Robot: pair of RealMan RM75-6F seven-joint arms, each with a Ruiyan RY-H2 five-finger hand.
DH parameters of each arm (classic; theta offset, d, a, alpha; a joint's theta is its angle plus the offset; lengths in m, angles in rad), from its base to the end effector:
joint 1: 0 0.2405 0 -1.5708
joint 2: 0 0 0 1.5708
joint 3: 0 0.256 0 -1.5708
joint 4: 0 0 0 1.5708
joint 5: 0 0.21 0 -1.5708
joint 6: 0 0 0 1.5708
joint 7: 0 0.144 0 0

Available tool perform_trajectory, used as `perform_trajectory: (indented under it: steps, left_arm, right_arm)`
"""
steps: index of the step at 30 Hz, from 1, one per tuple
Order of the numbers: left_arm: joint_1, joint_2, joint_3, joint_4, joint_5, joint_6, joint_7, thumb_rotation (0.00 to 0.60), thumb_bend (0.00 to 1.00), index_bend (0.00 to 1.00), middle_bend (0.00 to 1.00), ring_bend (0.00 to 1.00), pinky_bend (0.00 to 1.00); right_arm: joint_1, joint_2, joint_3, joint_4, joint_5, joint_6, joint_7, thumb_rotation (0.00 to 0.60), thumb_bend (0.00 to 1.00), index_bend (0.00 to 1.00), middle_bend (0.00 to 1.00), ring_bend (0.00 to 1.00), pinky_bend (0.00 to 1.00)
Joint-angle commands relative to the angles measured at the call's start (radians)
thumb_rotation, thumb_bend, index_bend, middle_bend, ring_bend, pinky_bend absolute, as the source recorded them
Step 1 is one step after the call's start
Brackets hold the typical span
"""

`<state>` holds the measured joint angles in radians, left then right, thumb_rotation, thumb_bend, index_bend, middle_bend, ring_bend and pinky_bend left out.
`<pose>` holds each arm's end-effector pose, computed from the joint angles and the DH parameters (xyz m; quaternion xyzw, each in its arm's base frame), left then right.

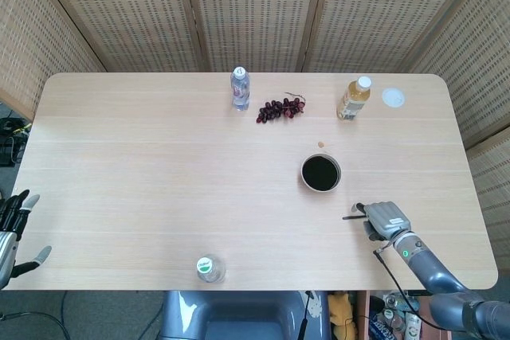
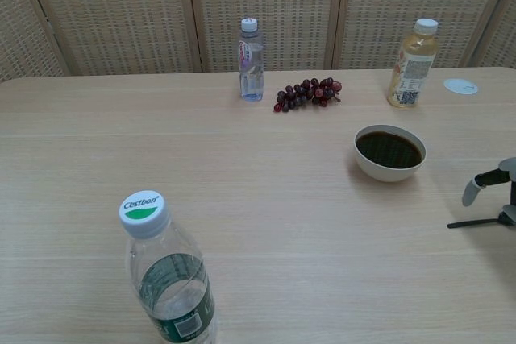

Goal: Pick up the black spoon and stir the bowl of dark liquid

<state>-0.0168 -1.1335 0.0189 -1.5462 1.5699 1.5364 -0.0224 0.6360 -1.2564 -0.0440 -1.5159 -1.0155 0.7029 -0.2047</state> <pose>-0.3266 0.1453 0.1541 -0.6097 -0.3900 -0.3676 0.5841 -0.2877 -0.2933 0.0361 0.7500 -0.4929 0.1540 0.4134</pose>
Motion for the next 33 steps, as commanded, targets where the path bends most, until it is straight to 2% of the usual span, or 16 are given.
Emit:
perform_trajectory:
  steps: [1, 15, 33]
  left_arm:
    - [0.0, -0.001, 0.0, 0.002, -0.001, -0.001, -0.001, 0.6, 0.26, 0.0, 0.0, 0.0, 0.0]
    - [0.003, -0.003, 0.002, 0.016, -0.008, -0.005, -0.008, 0.6, 0.26, 0.0, 0.0, 0.0, 0.0]
    - [0.0, -0.01, 0.001, 0.024, -0.008, -0.011, -0.013, 0.6, 0.26, 0.0, 0.0, 0.0, 0.0]
  right_arm:
    - [0.003, -0.017, 0.0, 0.021, 0.009, -0.015, 0.001, 0.6, 0.85, 0.27, 0.94, 1.0, 1.0]
    - [0.008, -0.068, -0.004, 0.081, 0.027, -0.052, 0.003, 0.6, 0.85, 0.27, 0.94, 1.0, 1.0]
    - [-0.003, -0.039, -0.035, 0.008, 0.006, -0.042, -0.019, 0.6, 0.85, 0.27, 0.95, 1.0, 1.0]
